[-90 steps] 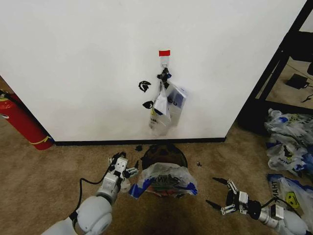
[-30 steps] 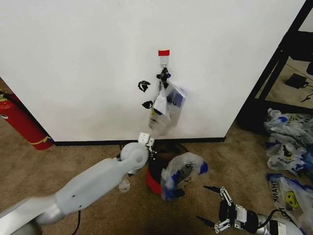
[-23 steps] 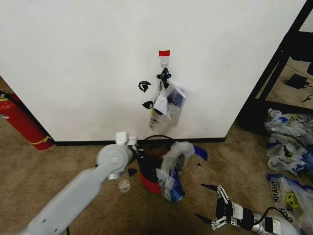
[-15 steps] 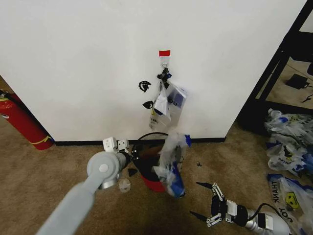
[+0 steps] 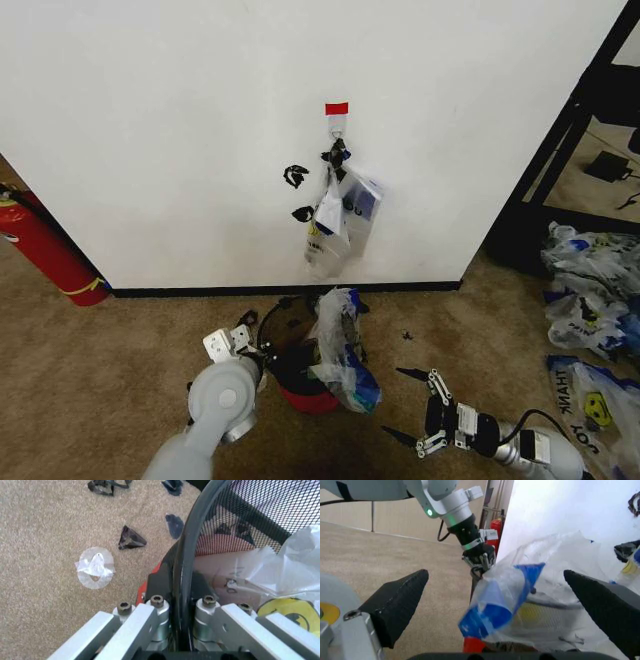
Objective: Pick up the garbage bag from the wall and place it over the trash bin.
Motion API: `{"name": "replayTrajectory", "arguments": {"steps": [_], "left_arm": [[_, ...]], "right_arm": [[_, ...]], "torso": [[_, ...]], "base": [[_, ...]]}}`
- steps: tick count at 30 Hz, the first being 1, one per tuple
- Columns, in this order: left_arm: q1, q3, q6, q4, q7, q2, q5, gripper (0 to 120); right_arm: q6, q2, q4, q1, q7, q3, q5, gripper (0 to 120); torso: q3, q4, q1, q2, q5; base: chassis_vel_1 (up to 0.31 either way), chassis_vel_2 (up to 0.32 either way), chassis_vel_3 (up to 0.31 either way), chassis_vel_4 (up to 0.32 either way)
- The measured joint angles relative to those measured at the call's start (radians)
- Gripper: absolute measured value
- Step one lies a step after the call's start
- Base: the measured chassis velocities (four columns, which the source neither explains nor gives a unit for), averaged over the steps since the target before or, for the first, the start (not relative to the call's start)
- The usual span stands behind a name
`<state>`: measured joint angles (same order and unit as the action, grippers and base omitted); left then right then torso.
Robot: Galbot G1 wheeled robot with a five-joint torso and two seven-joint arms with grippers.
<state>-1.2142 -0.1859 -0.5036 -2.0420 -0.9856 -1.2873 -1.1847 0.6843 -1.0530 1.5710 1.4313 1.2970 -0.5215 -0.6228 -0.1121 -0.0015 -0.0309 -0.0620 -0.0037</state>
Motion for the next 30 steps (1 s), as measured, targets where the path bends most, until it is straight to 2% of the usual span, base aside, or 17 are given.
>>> {"name": "replayTrajectory", "arguments": {"steps": [8, 10, 12, 15, 21, 22, 27, 28, 30], "left_arm": [[-0.009, 0.015, 0.012, 0.033, 0.007, -0.041, 0.044, 1], [-0.009, 0.016, 0.012, 0.031, 0.014, -0.042, 0.045, 7], [-0.010, 0.021, 0.009, 0.020, 0.027, -0.035, 0.053, 18], [-0.016, 0.024, 0.007, 0.012, 0.034, -0.024, 0.080, 25], [-0.059, 0.039, 0.024, -0.052, 0.113, 0.033, 0.288, 50], [-0.059, 0.039, 0.024, -0.052, 0.113, 0.033, 0.288, 50], [-0.076, 0.094, 0.054, -0.171, 0.288, 0.096, 0.509, 69], [-0.073, 0.122, 0.038, -0.207, 0.333, 0.101, 0.538, 77], [-0.068, 0.140, 0.019, -0.224, 0.348, 0.102, 0.544, 78]], "right_arm": [[-0.001, -0.001, -0.005, -0.004, -0.001, -0.001, -0.001, 100], [-0.001, -0.001, -0.009, -0.005, -0.001, -0.001, -0.001, 100], [-0.001, -0.003, -0.015, -0.006, -0.001, -0.001, -0.001, 100], [-0.001, -0.005, -0.018, -0.007, -0.001, -0.001, -0.001, 100], [-0.003, -0.012, -0.021, -0.012, -0.001, 0.000, -0.001, 100], [-0.003, -0.012, -0.021, -0.012, -0.001, 0.000, -0.001, 100], [-0.011, -0.013, -0.024, -0.018, -0.005, 0.004, 0.010, 100], [-0.011, -0.015, -0.031, -0.023, -0.011, 0.006, 0.018, 100], [-0.010, -0.016, -0.039, -0.028, -0.018, 0.008, 0.027, 100]], "torso": [[0.000, 0.0001, 0.000, 0.000, -0.0001], [0.000, 0.0001, 0.000, 0.000, -0.0001], [0.000, 0.0000, 0.000, 0.000, -0.0001], [0.000, 0.0000, 0.000, 0.000, -0.0001], [0.000, 0.0003, 0.000, 0.000, -0.0001], [0.000, 0.0003, 0.000, 0.000, -0.0001], [0.000, 0.0002, 0.000, 0.000, 0.0000], [0.000, 0.0002, 0.000, 0.000, -0.0001], [0.000, 0.0002, 0.000, 0.000, -0.0001]], "base": [[0.000, 0.000, 0.000, 0.000], [0.000, 0.000, 0.000, 0.000], [0.000, 0.000, 0.000, 0.000], [0.000, 0.000, 0.000, 0.000], [0.000, 0.000, 0.000, 0.000], [0.000, 0.000, 0.000, 0.000], [0.000, 0.000, 0.000, 0.000], [0.000, 0.000, 0.000, 0.000], [0.000, 0.000, 0.000, 0.000]]}}
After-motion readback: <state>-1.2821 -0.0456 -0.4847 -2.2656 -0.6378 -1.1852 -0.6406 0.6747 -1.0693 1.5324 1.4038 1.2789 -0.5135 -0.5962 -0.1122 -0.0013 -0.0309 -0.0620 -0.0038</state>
